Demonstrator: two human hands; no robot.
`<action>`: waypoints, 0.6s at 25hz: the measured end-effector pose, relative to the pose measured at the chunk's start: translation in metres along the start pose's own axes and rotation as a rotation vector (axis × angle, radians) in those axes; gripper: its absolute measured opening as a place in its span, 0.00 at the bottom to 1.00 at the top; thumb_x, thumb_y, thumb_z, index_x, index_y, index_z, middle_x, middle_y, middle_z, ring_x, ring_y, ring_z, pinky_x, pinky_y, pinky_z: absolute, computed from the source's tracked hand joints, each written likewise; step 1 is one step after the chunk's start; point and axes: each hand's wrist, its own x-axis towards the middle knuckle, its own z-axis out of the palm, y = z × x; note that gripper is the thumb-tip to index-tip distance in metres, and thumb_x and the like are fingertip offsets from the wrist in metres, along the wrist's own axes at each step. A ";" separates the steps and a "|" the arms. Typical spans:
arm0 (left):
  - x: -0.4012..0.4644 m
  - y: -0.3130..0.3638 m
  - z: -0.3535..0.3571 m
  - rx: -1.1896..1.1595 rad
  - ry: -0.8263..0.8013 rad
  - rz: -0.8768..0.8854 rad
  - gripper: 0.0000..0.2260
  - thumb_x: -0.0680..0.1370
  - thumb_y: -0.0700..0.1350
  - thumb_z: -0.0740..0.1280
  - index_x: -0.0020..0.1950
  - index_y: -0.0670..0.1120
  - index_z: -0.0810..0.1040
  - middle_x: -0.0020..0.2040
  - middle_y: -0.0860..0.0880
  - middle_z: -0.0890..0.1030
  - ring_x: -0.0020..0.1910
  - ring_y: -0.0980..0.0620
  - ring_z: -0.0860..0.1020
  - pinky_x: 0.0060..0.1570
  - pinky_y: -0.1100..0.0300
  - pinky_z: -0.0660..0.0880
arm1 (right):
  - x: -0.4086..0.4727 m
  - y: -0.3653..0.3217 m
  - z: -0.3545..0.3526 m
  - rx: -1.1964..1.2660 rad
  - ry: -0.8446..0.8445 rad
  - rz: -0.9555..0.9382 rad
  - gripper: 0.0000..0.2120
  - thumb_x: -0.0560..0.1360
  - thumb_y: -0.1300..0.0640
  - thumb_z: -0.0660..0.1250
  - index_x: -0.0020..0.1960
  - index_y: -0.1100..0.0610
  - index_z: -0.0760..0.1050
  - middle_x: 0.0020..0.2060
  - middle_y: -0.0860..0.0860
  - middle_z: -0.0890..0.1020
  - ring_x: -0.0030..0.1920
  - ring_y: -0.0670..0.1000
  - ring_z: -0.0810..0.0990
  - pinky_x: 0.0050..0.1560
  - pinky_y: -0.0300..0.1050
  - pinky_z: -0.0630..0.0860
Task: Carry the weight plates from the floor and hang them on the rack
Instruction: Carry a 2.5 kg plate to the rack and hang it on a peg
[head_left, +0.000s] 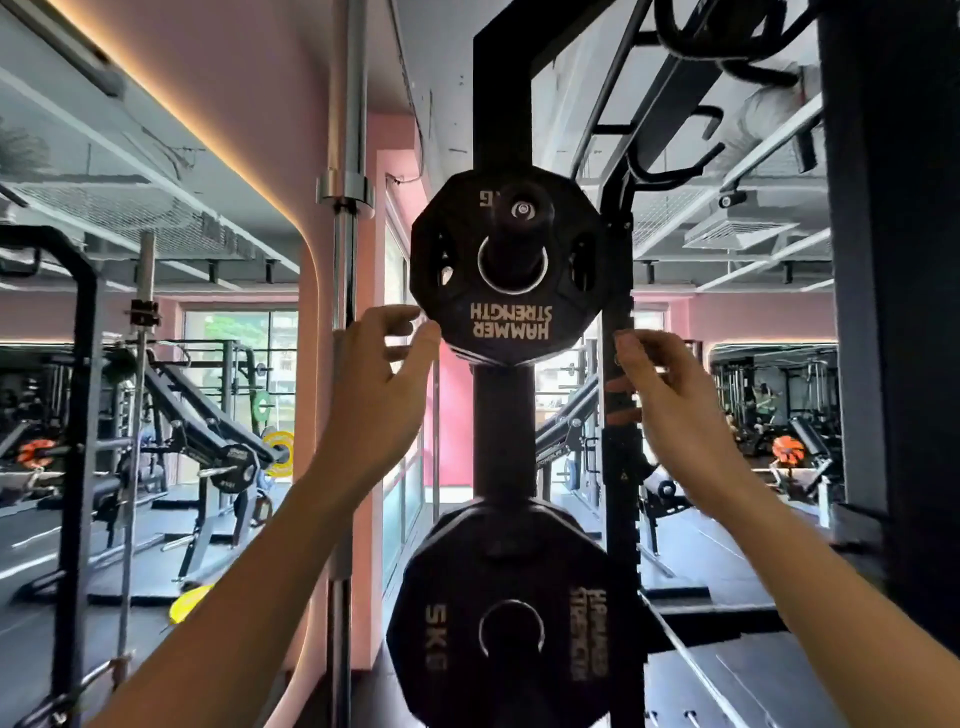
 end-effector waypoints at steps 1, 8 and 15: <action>-0.020 -0.003 -0.004 -0.024 -0.019 -0.029 0.07 0.81 0.53 0.63 0.58 0.56 0.75 0.59 0.52 0.77 0.51 0.64 0.77 0.55 0.59 0.76 | -0.017 0.003 -0.003 0.005 -0.009 0.029 0.06 0.80 0.45 0.61 0.51 0.45 0.75 0.48 0.46 0.80 0.44 0.45 0.82 0.41 0.47 0.81; -0.169 -0.016 -0.041 -0.083 -0.039 -0.271 0.10 0.74 0.61 0.63 0.50 0.58 0.77 0.52 0.56 0.81 0.55 0.52 0.80 0.56 0.54 0.76 | -0.149 0.023 -0.022 -0.018 -0.036 0.212 0.07 0.81 0.48 0.59 0.51 0.48 0.75 0.46 0.48 0.79 0.38 0.49 0.77 0.33 0.44 0.74; -0.330 -0.026 -0.087 -0.061 -0.087 -0.625 0.10 0.75 0.58 0.62 0.50 0.54 0.76 0.48 0.49 0.80 0.48 0.52 0.78 0.52 0.54 0.73 | -0.315 0.044 -0.056 -0.093 -0.100 0.517 0.08 0.82 0.47 0.57 0.52 0.47 0.73 0.47 0.50 0.81 0.42 0.51 0.81 0.40 0.46 0.75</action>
